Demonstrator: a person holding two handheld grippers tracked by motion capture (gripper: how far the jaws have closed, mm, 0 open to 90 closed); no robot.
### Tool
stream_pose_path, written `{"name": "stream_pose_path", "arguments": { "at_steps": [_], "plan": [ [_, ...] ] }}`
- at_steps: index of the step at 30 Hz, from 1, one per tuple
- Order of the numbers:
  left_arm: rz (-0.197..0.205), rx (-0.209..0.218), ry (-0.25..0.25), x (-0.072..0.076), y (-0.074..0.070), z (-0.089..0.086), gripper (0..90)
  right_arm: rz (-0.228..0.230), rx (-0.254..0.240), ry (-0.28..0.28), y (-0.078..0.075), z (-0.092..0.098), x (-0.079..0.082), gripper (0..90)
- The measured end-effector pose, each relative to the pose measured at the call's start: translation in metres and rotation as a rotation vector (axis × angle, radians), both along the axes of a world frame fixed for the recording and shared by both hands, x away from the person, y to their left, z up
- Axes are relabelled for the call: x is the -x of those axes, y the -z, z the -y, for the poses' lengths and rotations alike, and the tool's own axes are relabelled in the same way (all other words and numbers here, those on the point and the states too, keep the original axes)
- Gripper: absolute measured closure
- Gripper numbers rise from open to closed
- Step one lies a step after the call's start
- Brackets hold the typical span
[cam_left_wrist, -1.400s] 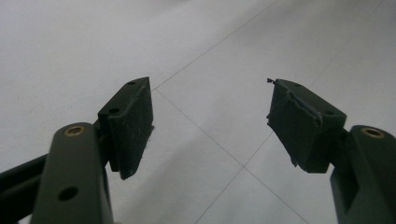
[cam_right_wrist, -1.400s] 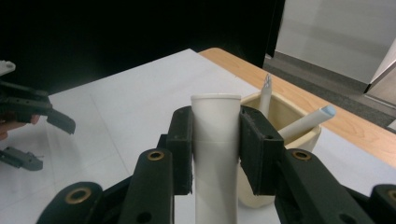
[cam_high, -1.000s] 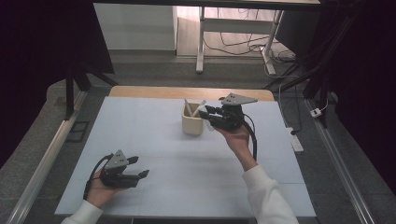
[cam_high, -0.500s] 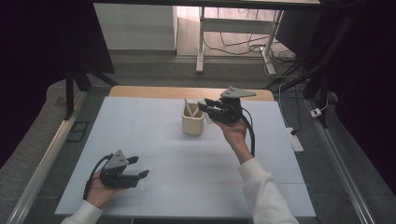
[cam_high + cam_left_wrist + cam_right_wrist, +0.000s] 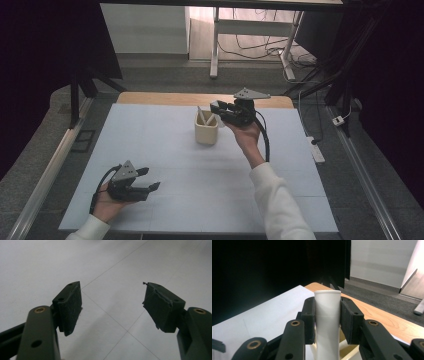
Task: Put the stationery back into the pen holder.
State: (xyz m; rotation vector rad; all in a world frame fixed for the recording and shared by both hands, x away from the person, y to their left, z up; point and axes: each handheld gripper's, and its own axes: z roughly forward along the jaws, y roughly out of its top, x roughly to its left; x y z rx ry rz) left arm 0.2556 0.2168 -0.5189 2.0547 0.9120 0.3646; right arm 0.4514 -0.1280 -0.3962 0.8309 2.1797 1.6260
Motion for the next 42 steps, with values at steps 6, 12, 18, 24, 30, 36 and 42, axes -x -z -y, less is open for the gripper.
{"name": "stream_pose_path", "arguments": {
  "at_steps": [6, 12, 18, 24, 30, 36, 42],
  "plan": [
    [0.000, 0.000, -0.001, 0.000, 0.000, 0.000, 30.6, -0.015, 0.004, 0.017, 0.005, -0.005, -0.011, 66.2],
    [0.001, -0.002, 0.002, 0.000, 0.000, 0.000, 30.7, -0.021, -0.005, 0.019, 0.009, -0.012, -0.021, 66.2],
    [0.000, -0.003, 0.003, 0.000, 0.001, 0.000, 30.7, -0.028, -0.002, 0.018, 0.015, -0.019, -0.027, 66.2],
    [0.001, -0.003, 0.002, 0.000, 0.001, 0.000, 30.7, -0.028, -0.003, 0.022, 0.017, -0.024, -0.031, 66.2],
    [-0.001, -0.003, 0.003, 0.000, 0.001, 0.000, 30.6, -0.023, -0.003, 0.028, 0.020, -0.026, -0.034, 66.1],
    [-0.003, -0.005, 0.005, 0.000, 0.001, 0.000, 30.7, -0.012, -0.004, 0.042, 0.023, -0.026, -0.036, 52.6],
    [-0.004, -0.004, 0.004, 0.000, 0.002, 0.000, 30.6, -0.031, 0.011, 0.030, 0.023, -0.023, -0.033, 47.6]
  ]
}}
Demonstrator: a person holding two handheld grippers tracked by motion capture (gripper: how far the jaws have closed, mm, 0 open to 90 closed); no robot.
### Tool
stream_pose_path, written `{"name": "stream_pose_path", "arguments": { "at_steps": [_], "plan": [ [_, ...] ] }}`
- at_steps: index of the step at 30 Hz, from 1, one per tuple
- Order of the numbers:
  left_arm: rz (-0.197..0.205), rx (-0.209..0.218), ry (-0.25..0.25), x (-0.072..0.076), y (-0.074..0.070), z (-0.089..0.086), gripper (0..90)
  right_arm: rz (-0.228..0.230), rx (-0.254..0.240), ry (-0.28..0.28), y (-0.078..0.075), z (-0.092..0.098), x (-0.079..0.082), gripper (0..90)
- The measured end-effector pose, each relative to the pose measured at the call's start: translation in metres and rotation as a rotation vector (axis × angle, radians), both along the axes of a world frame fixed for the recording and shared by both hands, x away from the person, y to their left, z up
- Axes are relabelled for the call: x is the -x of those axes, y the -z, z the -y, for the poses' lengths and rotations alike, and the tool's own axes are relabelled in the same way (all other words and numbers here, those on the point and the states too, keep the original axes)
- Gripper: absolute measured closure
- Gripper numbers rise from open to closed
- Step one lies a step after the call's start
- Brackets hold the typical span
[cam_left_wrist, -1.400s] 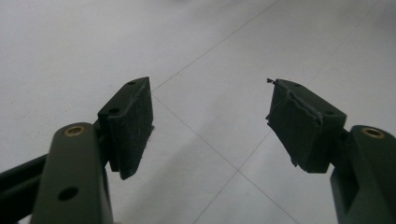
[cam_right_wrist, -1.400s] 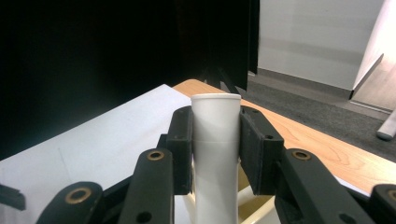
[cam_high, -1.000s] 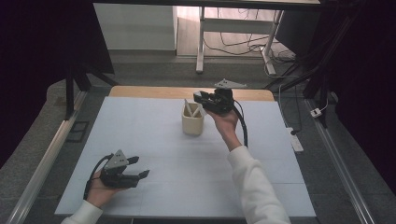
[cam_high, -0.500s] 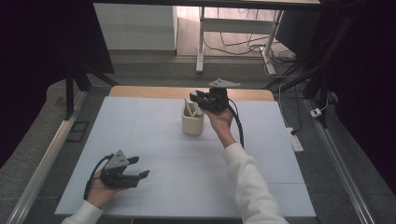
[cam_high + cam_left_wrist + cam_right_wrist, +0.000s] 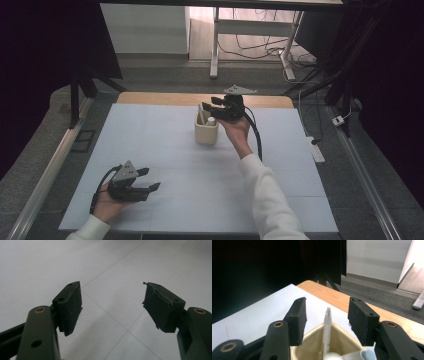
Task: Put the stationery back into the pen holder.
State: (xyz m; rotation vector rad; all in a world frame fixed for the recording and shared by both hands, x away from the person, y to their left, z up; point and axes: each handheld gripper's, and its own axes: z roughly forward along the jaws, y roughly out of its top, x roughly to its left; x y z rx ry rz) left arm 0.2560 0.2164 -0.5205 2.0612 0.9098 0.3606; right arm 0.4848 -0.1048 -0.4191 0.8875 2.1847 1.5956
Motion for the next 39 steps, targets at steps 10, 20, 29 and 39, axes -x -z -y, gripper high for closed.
{"name": "stream_pose_path", "arguments": {
  "at_steps": [10, 20, 29, 39],
  "plan": [
    [0.000, -0.003, 0.000, 0.000, 0.000, 0.001, 30.6, 0.014, 0.029, -0.020, 0.002, 0.011, 0.014, 46.9],
    [-0.001, -0.003, -0.010, 0.000, 0.001, 0.000, 30.6, -0.007, 0.038, -0.042, 0.016, 0.034, 0.031, 47.1],
    [-0.004, -0.010, -0.009, -0.001, 0.002, 0.000, 30.6, -0.013, 0.054, -0.038, 0.023, 0.059, 0.049, 46.6],
    [-0.001, -0.012, -0.010, 0.000, 0.002, 0.000, 30.1, -0.027, 0.108, -0.058, 0.034, 0.083, 0.077, 45.4]
  ]
}}
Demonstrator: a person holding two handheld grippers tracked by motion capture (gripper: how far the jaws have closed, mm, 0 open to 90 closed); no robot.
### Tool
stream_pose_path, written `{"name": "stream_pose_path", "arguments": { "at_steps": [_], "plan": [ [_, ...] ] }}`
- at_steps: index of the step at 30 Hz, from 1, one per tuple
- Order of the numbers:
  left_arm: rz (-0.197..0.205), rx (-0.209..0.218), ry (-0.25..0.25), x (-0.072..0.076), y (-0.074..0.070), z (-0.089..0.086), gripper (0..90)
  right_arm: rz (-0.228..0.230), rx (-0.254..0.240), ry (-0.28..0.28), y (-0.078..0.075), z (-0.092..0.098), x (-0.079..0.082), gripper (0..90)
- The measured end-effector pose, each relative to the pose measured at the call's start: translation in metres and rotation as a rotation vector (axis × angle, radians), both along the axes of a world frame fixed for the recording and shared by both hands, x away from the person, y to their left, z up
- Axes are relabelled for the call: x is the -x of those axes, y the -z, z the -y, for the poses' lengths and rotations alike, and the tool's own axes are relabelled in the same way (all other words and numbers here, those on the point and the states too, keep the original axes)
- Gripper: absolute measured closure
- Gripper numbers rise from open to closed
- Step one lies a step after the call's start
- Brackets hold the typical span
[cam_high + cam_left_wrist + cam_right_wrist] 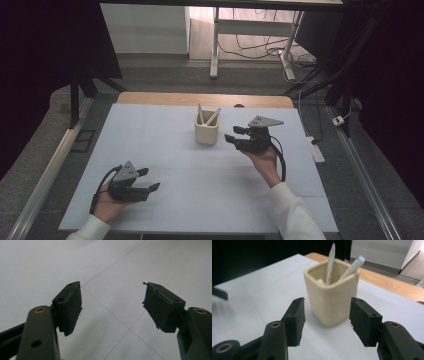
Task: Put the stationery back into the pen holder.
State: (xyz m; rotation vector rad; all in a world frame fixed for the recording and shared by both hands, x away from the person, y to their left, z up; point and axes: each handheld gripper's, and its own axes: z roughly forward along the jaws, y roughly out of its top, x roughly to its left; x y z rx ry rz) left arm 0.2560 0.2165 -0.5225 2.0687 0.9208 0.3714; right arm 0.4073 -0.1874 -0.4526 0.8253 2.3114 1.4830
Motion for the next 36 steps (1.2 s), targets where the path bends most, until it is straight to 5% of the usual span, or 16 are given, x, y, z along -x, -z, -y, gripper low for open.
{"name": "stream_pose_path", "arguments": {
  "at_steps": [17, 36],
  "plan": [
    [0.000, -0.002, -0.005, 0.000, 0.000, 0.000, 30.1, -0.038, 0.054, 0.008, 0.024, 0.053, 0.047, 44.7],
    [0.008, -0.003, -0.011, 0.001, -0.001, -0.002, 30.1, -0.055, 0.136, 0.058, 0.049, 0.105, 0.079, 44.2]
  ]
}}
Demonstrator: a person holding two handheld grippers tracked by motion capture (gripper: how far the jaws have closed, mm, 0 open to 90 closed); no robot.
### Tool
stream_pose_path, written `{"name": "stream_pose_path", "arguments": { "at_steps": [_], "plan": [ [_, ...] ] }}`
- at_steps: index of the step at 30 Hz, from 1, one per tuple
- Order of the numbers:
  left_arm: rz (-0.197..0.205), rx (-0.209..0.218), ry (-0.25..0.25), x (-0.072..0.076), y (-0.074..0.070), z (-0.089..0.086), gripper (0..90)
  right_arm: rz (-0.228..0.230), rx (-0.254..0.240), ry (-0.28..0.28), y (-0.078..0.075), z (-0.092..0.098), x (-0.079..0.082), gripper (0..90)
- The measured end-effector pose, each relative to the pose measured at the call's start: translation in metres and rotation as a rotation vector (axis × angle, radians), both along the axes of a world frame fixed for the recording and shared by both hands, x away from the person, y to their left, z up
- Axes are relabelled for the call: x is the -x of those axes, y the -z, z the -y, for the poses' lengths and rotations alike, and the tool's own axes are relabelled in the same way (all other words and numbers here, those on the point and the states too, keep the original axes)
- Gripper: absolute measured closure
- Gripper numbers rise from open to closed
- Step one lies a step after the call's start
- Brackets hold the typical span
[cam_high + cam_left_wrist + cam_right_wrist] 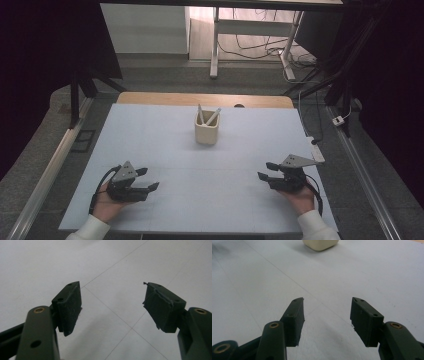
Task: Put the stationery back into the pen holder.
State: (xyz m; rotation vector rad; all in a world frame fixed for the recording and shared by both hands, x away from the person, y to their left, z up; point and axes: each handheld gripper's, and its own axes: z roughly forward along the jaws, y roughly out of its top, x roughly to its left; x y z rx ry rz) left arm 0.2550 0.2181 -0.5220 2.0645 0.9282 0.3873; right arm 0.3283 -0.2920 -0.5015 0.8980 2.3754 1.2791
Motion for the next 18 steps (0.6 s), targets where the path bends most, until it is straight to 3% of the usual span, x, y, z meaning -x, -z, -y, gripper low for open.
{"name": "stream_pose_path", "arguments": {
  "at_steps": [13, 18],
  "plan": [
    [0.003, -0.002, 0.002, -0.0003, 0.0004, 0.0004, 30.0, -0.008, -0.026, 0.001, 0.0004, 0.0046, 0.0010, 44.0],
    [0.005, -0.002, 0.002, -0.0003, -0.0001, -0.0002, 30.0, -0.008, -0.013, 0.002, 0.0015, 0.0040, 0.0009, 43.6]
  ]
}}
